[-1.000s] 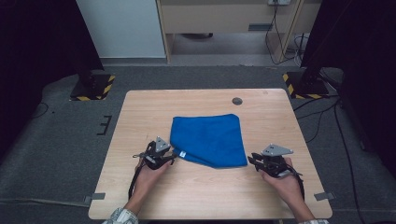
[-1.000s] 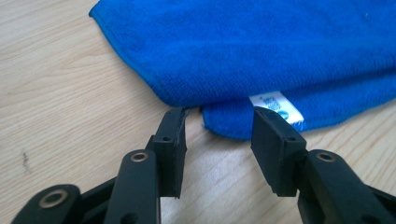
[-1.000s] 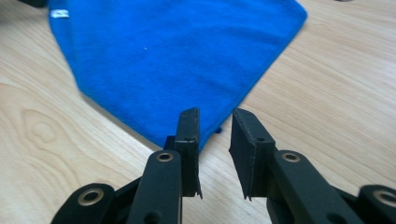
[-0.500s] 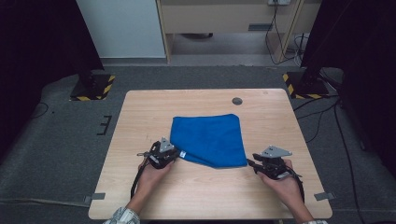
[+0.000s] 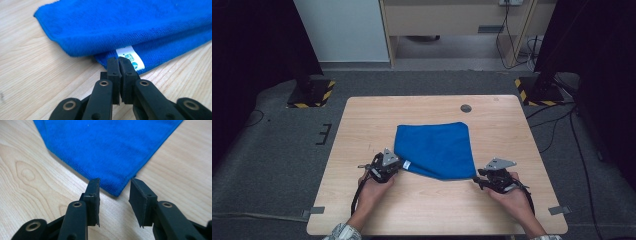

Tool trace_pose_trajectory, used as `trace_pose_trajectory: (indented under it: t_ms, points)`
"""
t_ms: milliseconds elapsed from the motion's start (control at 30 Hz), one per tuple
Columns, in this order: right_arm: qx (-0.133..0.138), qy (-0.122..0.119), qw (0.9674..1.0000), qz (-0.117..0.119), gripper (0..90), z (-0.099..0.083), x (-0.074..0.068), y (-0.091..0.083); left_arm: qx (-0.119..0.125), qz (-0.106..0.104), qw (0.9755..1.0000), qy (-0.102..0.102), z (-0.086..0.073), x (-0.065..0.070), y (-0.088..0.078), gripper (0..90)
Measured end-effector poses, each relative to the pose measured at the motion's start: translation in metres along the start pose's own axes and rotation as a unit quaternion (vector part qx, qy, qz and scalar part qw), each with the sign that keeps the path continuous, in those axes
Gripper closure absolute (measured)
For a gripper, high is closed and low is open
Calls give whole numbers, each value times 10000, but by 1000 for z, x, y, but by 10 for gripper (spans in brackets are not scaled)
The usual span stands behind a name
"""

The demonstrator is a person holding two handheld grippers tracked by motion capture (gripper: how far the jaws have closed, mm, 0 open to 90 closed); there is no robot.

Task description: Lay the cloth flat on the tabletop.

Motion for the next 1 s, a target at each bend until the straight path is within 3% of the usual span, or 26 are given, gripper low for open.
trace_pose_trajectory:
  t_ms: [267, 467, 567, 633, 700, 833, 1000]
  points:
    - [-161, 24, 9998, 124, 580, 0, 0, 7, 93, 25, 9998, -199, -3, -4, -16, 875]
    - [-110, 17, 9996, 251, 582, 3, 0, 15, 7, 50, 9997, -229, -6, -7, -14, 874]
    - [-42, 90, 9991, 423, 695, 6, 1, 18, 5, 63, 9997, -224, -6, -7, -13, 873]
    - [48, 99, 9983, 567, 830, 8, 1, 18, 14, 66, 9998, -206, -5, -7, -13, 873]
    - [112, 120, 9977, 663, 889, 10, 2, 17, 30, 67, 9998, -211, -5, -7, -13, 873]
    - [303, 72, 9968, 743, 896, 17, 0, 13, 25, 74, 9997, -220, -5, -8, -13, 871]
    - [364, 88, 9954, 887, 895, 40, -3, 17, 48, 121, 9996, -252, -4, -7, -14, 869]
Point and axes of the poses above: each handheld gripper's, and its own axes: y roughly forward along the jaws, z roughly out of its top, x roughly to its right, the point moved 1 cm from there along y, roughly forward along the jaws, and after that the axes turned 4 degrees about -y, right-handed, at the moved point
